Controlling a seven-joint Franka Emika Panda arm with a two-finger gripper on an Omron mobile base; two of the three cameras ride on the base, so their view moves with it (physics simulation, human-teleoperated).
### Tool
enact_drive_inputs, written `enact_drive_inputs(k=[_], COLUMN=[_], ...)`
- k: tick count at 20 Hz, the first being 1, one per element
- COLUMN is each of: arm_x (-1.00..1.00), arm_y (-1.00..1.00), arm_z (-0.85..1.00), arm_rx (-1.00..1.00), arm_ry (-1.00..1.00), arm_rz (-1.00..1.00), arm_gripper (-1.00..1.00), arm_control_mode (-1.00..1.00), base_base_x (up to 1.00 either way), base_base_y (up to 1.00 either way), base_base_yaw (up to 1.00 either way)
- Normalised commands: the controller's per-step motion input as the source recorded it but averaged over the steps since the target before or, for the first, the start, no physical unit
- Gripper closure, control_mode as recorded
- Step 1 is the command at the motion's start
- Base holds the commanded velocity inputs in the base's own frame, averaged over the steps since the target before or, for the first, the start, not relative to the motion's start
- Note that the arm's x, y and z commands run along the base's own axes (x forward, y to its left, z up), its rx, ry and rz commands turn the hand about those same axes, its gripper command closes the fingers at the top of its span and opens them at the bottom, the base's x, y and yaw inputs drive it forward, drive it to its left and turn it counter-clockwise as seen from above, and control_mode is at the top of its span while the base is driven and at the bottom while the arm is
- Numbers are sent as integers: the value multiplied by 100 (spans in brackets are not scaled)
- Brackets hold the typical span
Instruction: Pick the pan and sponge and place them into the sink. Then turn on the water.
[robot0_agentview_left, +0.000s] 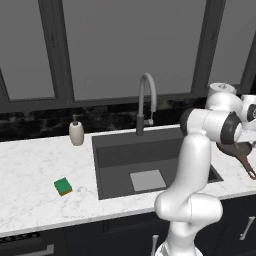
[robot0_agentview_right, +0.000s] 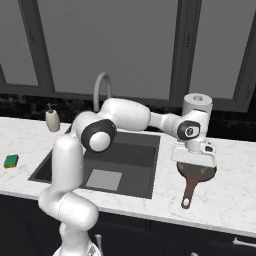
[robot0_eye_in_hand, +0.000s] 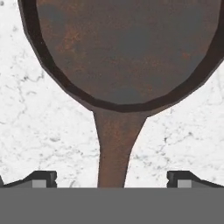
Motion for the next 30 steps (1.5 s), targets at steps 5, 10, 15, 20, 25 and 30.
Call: enact_drive_inputs(k=[5, 10, 15, 20, 25, 30], arm_x=[0, 0, 0, 0, 0, 0], arm_y=[-7, 0, 0, 0, 0, 0], arm_z=[-34, -31, -30, -33, -27, -10], arm_rx=[0, 1, 1, 0, 3, 2], arm_ry=[0, 0, 0, 0, 0, 0], arm_rz=[2, 0, 0, 0, 0, 0], arm_gripper=[-100, -100, -100, -100, -100, 100], arm_control_mode=[-100, -100, -100, -100, -100, -100], base_base_x=[0, 0, 0, 0, 0, 0], base_base_y=[0, 0, 0, 0, 0, 0], base_base_yaw=[0, 0, 0, 0, 0, 0])
